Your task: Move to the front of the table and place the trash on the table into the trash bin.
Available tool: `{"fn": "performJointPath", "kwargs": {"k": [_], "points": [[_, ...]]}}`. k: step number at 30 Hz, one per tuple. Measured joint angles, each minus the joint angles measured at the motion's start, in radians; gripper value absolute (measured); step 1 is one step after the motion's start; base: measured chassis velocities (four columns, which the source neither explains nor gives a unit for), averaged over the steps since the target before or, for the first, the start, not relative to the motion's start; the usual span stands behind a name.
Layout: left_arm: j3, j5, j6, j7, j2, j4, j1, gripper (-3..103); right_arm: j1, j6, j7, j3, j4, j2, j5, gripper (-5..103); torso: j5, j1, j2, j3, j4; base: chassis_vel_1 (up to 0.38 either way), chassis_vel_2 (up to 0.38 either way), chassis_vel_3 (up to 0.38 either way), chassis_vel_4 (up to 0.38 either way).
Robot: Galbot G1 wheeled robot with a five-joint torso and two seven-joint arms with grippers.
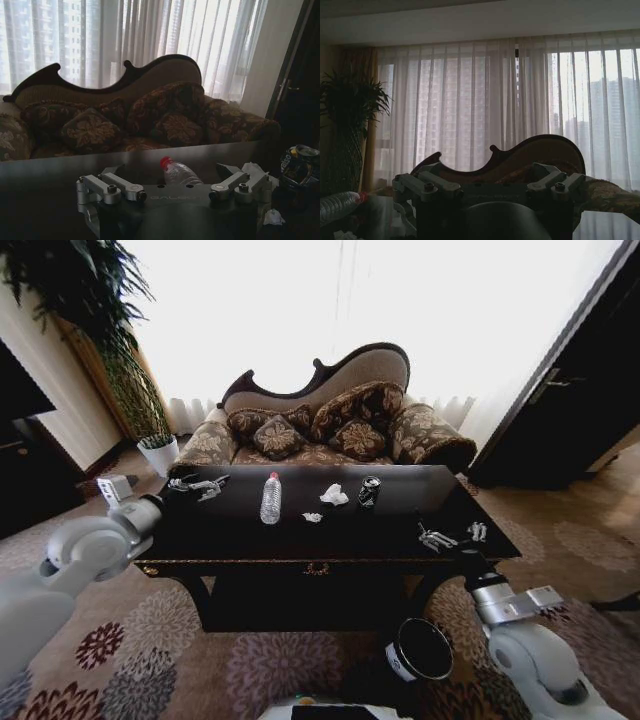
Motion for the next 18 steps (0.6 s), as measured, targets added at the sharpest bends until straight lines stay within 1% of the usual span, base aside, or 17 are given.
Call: {"fn": "performJointPath", "kwargs": {"k": [1, 4, 7, 8, 10, 12, 13, 15, 17, 18], "points": [[0.028, -0.001, 0.000, 0.011, 0.008, 0.009, -0.029, 100, 0.005, 0.001, 0.000, -0.010, -0.007, 0.003, -0.006, 100, 0.0000, 0.000, 0.000, 0.000, -0.0001, 0.000, 0.000, 0.000, 0.000], [0.044, -0.004, -0.004, 0.032, 0.016, 0.035, -0.056, 100, 0.009, 0.003, 0.000, -0.021, -0.015, 0.005, -0.011, 100, 0.0003, 0.000, 0.000, 0.000, -0.0001, 0.000, 0.000, 0.000, 0.000], [0.067, 0.011, -0.024, 0.065, 0.026, 0.131, -0.093, 100, 0.013, 0.017, -0.002, -0.029, -0.044, -0.003, -0.014, 100, 0.0001, 0.000, 0.000, 0.000, -0.0001, 0.000, 0.000, 0.000, 0.000], [0.067, 0.011, -0.024, 0.065, 0.026, 0.131, -0.093, 100, 0.013, 0.017, -0.002, -0.029, -0.044, -0.003, -0.014, 100, 0.0001, 0.000, 0.000, 0.000, -0.0001, 0.000, 0.000, 0.000, 0.000], [0.078, 0.017, -0.033, 0.078, 0.021, 0.184, -0.119, 100, 0.012, 0.022, -0.004, -0.030, -0.054, -0.006, -0.017, 100, -0.0001, 0.000, 0.000, 0.000, 0.0001, 0.000, 0.000, 0.000, 0.000], [0.123, 0.017, -0.041, 0.099, -0.020, 0.274, -0.217, 100, 0.012, 0.024, -0.005, -0.038, -0.063, -0.007, -0.027, 100, -0.0002, 0.000, 0.000, 0.000, 0.0004, 0.000, 0.000, 0.000, 0.000], [0.123, 0.017, -0.041, 0.099, -0.020, 0.274, -0.217, 100, 0.012, 0.024, -0.005, -0.038, -0.063, -0.007, -0.027, 100, -0.0002, 0.000, 0.000, 0.000, 0.0004, 0.000, 0.000, 0.000, 0.000], [0.167, 0.016, -0.043, 0.108, -0.060, 0.336, -0.296, 100, 0.012, 0.024, -0.005, -0.045, -0.065, -0.005, -0.033, 100, 0.0000, 0.000, 0.000, 0.000, 0.0004, 0.000, 0.000, 0.000, 0.000], [0.240, 0.010, -0.047, 0.110, -0.149, 0.432, -0.421, 100, 0.011, 0.024, -0.005, -0.055, -0.064, 0.006, -0.045, 100, -0.0001, 0.000, 0.000, 0.000, -0.0002, 0.000, 0.000, 0.000, 0.000], [0.267, 0.010, -0.049, 0.107, -0.184, 0.457, -0.458, 100, 0.010, 0.022, -0.004, -0.059, -0.065, 0.012, -0.051, 100, 0.0000, 0.000, 0.000, 0.000, -0.0004, 0.000, 0.000, 0.000, 0.000]]}}
